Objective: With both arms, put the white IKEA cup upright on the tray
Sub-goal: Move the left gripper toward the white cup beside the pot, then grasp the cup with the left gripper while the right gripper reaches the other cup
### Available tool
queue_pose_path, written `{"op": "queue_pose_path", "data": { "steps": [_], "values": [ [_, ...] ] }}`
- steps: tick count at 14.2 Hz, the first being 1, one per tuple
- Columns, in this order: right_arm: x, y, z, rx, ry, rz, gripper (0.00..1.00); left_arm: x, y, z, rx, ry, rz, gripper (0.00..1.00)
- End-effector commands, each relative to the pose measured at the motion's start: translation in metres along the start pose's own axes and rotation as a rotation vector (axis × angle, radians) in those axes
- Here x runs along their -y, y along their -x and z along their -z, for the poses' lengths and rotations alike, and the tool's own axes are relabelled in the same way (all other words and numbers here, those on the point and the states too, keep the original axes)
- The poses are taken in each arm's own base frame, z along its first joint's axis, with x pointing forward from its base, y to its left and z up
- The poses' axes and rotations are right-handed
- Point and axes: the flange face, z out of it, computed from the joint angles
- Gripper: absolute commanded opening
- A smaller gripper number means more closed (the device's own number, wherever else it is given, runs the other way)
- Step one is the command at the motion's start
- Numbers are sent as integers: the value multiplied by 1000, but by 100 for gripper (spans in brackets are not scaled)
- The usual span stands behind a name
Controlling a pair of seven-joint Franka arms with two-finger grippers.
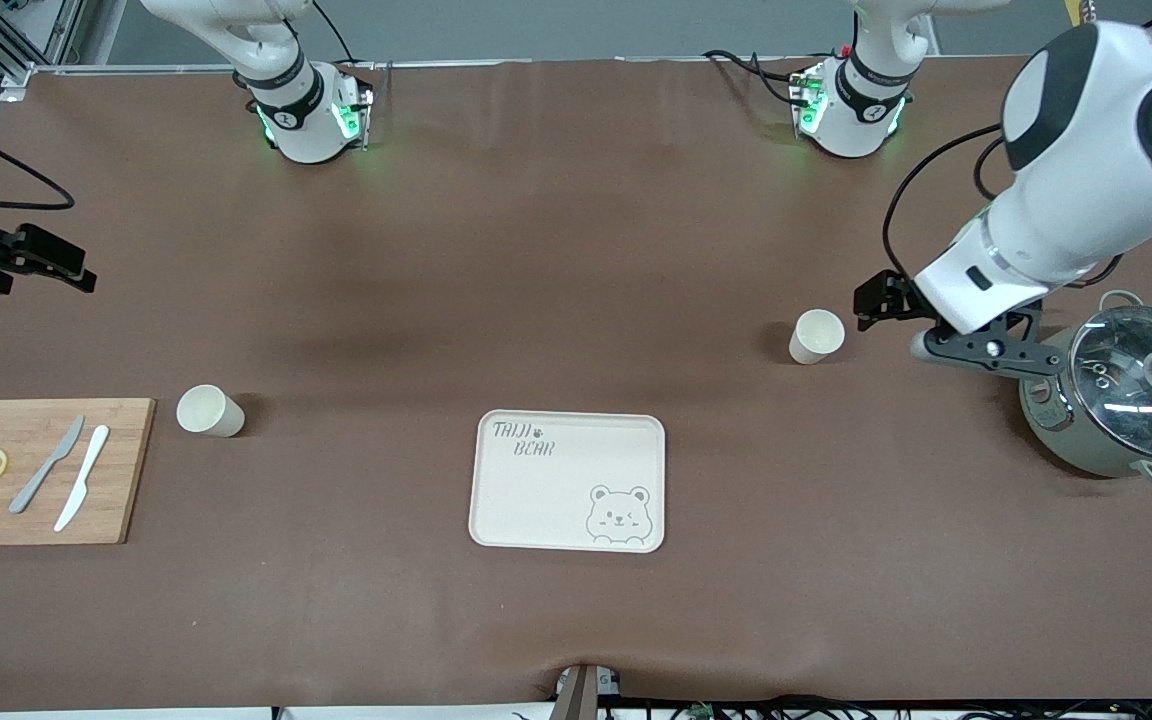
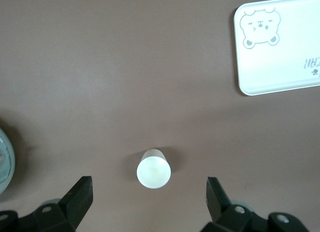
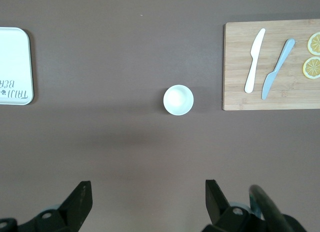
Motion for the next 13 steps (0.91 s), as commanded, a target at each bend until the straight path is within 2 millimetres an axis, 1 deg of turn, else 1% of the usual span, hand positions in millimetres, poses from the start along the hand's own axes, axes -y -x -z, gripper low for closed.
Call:
{"op": "queue_pose_path", "data": {
  "steps": [1, 2, 4, 5, 6, 8, 9, 11, 13],
  "values": [
    [-3, -14, -4, 7, -8, 3, 100, 4, 26, -19, -25, -34, -36, 100],
    [-4, -20, -15, 29, -6, 1, 100, 5, 28, -25, -12, -32, -34, 100],
    [-6, -25, -24, 45, 3, -1, 100, 9, 33, -43, 20, -35, -29, 100],
    [-8, -27, -29, 54, 6, -3, 100, 10, 38, -56, 35, -38, -30, 100],
    [-9, -29, -31, 56, 5, -3, 100, 11, 45, -65, 23, -45, -32, 100],
    [-8, -30, -35, 64, 8, -5, 100, 12, 66, -94, -13, -54, -32, 100],
    [-10, -31, -36, 65, 6, -8, 100, 14, 76, -113, -28, -56, -34, 100],
    [-18, -31, -38, 66, 5, -20, 100, 17, 94, -138, -54, -62, -36, 100],
    [-26, -43, -70, 124, 2, -31, 100, 19, 106, -161, -61, -62, -36, 100]
  ]
}}
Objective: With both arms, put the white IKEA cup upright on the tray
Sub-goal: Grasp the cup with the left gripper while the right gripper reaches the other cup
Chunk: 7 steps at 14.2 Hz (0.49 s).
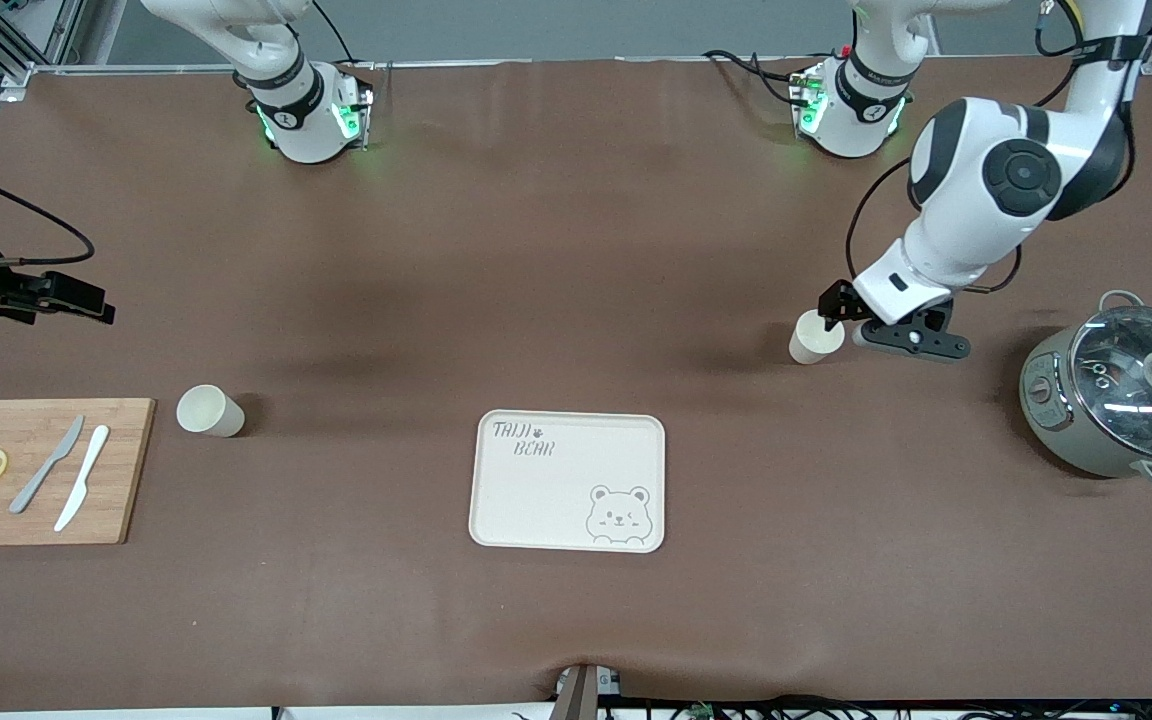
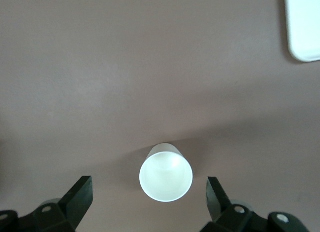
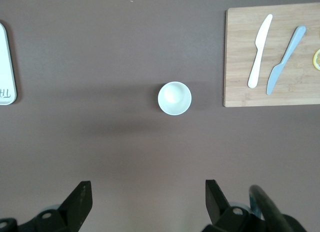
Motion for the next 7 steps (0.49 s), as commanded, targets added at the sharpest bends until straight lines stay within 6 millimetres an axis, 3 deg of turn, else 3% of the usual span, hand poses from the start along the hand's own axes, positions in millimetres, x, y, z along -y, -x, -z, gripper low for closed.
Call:
{"op": "queue_pose_path", "data": {
  "steps": [1, 4, 7],
  "values": [
    [-10, -19, -28, 55, 1, -7, 100, 5, 30, -18, -32, -25, -23, 100],
    [-17, -28, -48, 79, 3, -18, 100, 15, 39, -32, -42, -29, -16, 100],
    [-19, -32, -55, 89, 12, -17, 100, 31, 45, -54, -70, -26, -25, 100]
  ]
}}
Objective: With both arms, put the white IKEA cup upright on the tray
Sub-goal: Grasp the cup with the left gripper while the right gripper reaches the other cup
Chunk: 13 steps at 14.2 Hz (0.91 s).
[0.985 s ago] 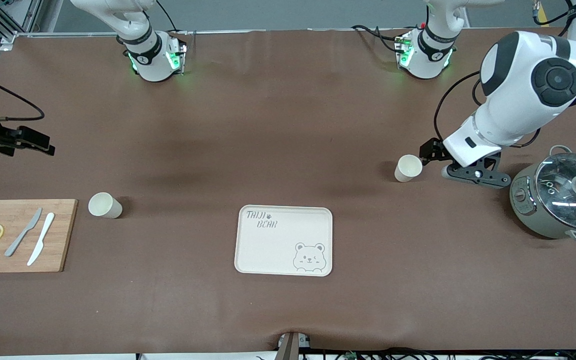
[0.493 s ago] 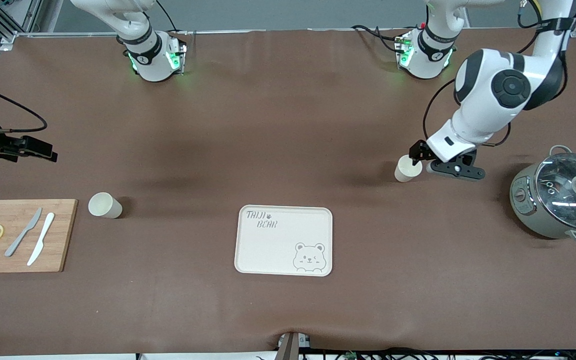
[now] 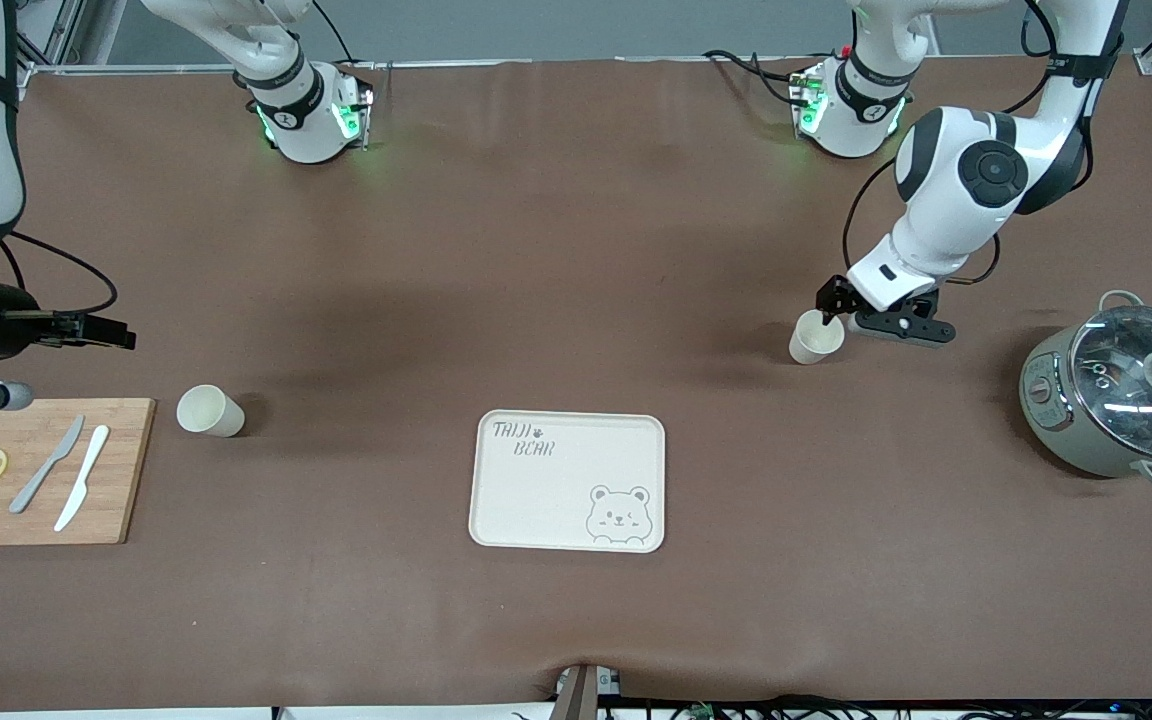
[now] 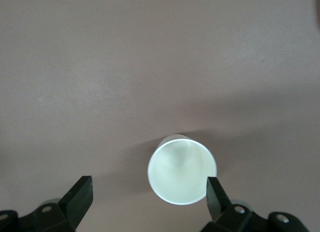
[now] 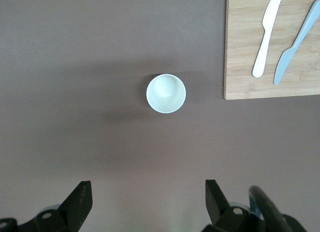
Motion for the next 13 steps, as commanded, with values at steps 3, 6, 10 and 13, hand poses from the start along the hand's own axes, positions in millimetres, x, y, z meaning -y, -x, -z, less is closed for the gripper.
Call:
{"op": "queue_pose_path", "data": {
  "steps": [3, 6, 10, 13],
  "values": [
    [-1, -10, 3, -2, 5, 2, 100, 12, 6, -24, -38, -6, -27, 100],
    [-1, -12, -6, 12, -3, -4, 100, 11, 4, -43, -54, 5, -23, 100],
    [-6, -20, -29, 43, -5, -13, 100, 10, 3, -63, -72, 19, -16, 100],
    [-7, -23, -54, 59, -6, -15, 100, 9, 6, -72, -82, 24, -10, 100]
  ]
}}
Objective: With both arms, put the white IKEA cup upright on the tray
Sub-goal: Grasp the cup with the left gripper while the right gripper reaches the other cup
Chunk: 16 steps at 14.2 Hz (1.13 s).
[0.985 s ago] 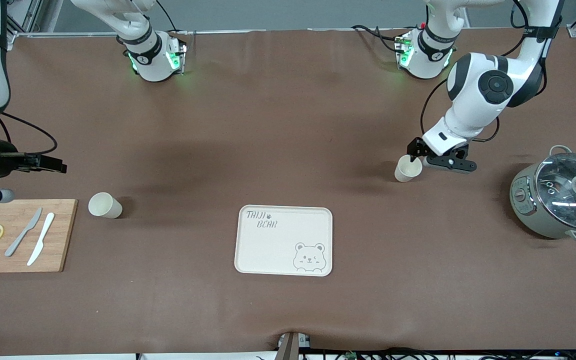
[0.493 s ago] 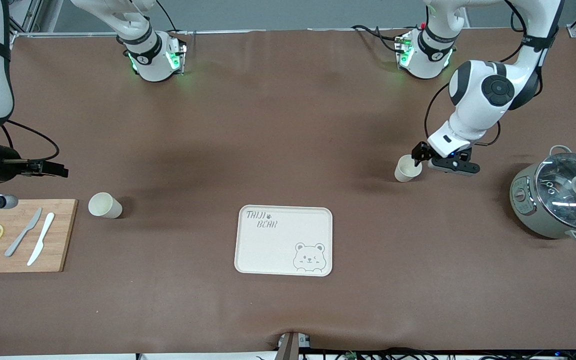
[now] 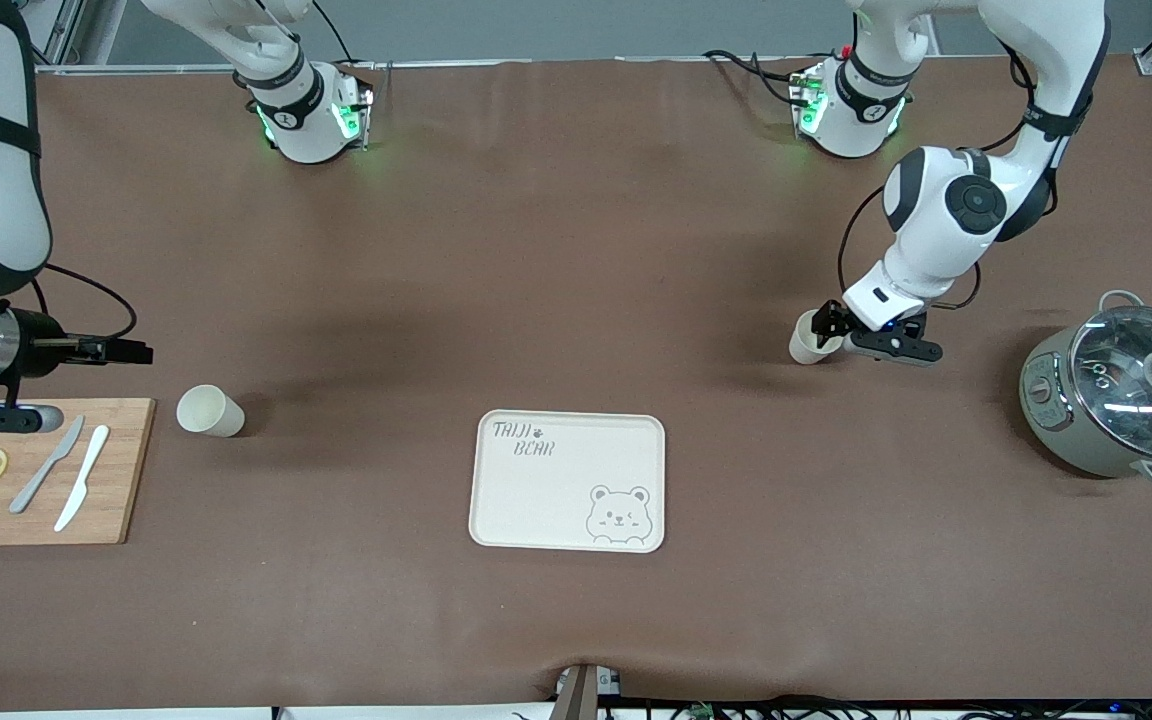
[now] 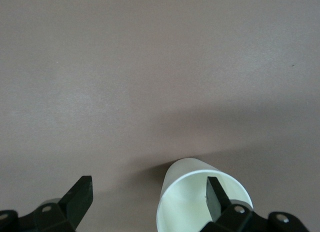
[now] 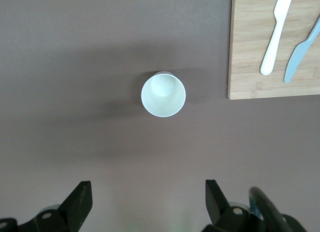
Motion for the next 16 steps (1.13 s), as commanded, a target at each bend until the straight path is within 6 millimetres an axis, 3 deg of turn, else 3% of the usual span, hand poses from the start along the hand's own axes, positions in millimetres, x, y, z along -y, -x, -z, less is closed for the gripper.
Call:
{"op": "queue_pose_path", "data": {
  "steps": [1, 7, 11, 14, 16],
  "values": [
    [-11, -1, -18, 5, -9, -20, 100, -2, 5, -4, -15, -5, -9, 100],
    [-18, -7, -45, 12, -11, -31, 100, -2, 20, -4, -8, -11, -8, 100],
    [-20, -13, -75, -41, -5, -32, 100, -2, 25, -9, -15, -9, -7, 100],
    [-24, -15, -79, -51, 6, -35, 100, -2, 24, -9, -15, -9, -4, 100],
    [-39, -16, -90, -54, 2, -58, 100, -2, 24, -9, -15, -9, 0, 80]
  ]
}}
